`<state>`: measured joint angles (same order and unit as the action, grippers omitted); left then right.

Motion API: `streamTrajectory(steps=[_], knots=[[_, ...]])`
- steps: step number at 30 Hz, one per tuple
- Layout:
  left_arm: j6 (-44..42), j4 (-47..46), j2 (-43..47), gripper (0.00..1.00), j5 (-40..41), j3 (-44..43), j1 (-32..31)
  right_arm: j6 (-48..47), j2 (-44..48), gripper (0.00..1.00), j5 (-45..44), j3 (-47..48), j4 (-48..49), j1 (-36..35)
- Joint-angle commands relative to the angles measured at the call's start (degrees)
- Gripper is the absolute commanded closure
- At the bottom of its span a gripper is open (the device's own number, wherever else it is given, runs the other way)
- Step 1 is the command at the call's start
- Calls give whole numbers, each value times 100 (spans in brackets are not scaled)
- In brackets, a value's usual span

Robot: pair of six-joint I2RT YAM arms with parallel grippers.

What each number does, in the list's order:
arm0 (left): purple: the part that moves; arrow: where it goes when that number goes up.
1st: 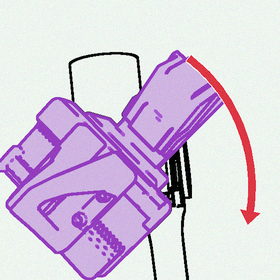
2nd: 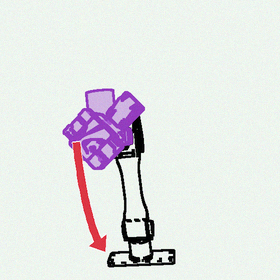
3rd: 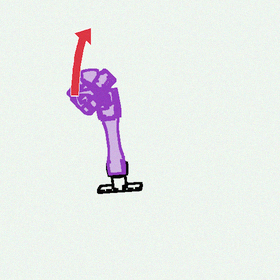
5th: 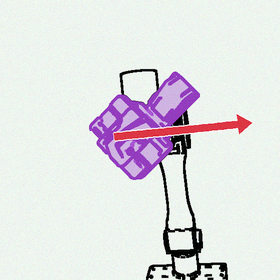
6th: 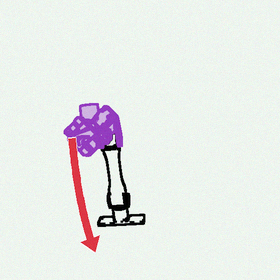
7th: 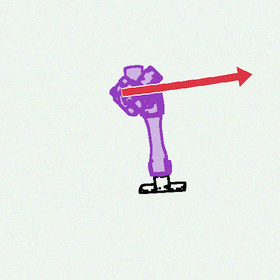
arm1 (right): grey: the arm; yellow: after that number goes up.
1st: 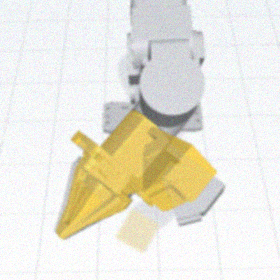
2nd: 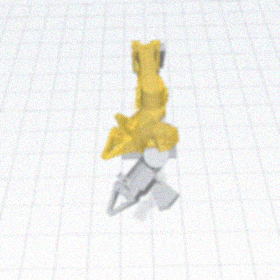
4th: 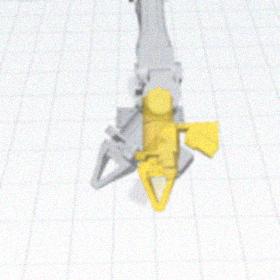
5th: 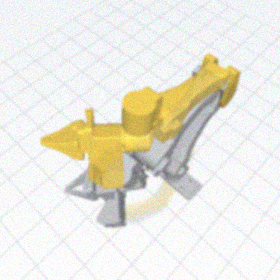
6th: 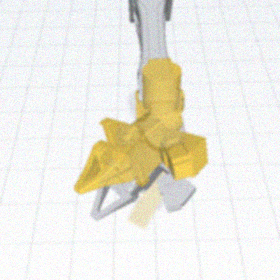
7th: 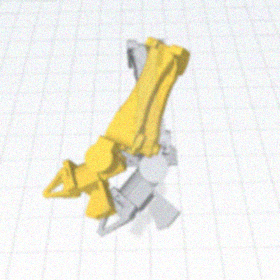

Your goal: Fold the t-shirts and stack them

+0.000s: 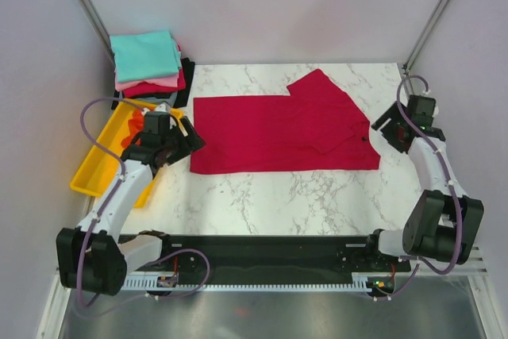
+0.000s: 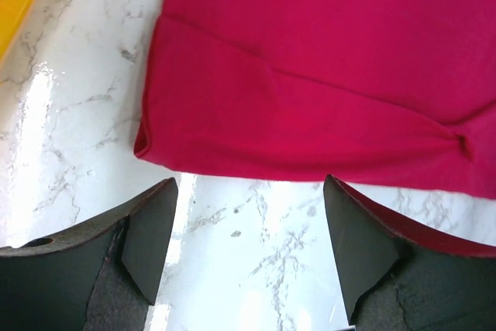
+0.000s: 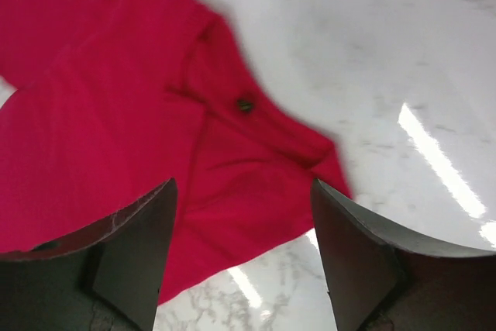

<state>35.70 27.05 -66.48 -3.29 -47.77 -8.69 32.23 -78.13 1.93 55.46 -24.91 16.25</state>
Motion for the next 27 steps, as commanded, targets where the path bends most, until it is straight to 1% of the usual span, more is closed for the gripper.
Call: streamTrajectory(steps=[1,2,3,5,7,8,9,11,16,24,27], knots=[[-801,607,521,17,-585,-128,25,187,97,25,255,237,-32,-902],[-976,661,774,17,-611,-101,25,266,44,31,229,220,20,-1052],[-1065,740,907,17,-594,-14,25,432,0,35,211,132,186,-1289],[-1301,881,1162,17,-541,135,25,538,-246,40,246,61,441,-1449],[-1277,890,1453,17,-488,276,25,653,-580,44,246,88,530,-1590],[-1285,873,1497,17,-567,259,25,671,-694,47,246,96,583,-1590],[-1311,855,1523,17,-715,242,16,688,-808,48,237,140,653,-1747],[-1320,698,1515,17,-708,294,25,715,-1107,51,150,210,689,-1801],[-1355,697,1260,19,-893,259,25,724,-1652,53,123,395,768,-1924],[-1320,662,1392,20,-884,312,25,715,-2039,54,-35,430,908,-1959],[-1320,670,1383,20,-884,312,25,697,-2119,57,-35,457,952,-1950]])
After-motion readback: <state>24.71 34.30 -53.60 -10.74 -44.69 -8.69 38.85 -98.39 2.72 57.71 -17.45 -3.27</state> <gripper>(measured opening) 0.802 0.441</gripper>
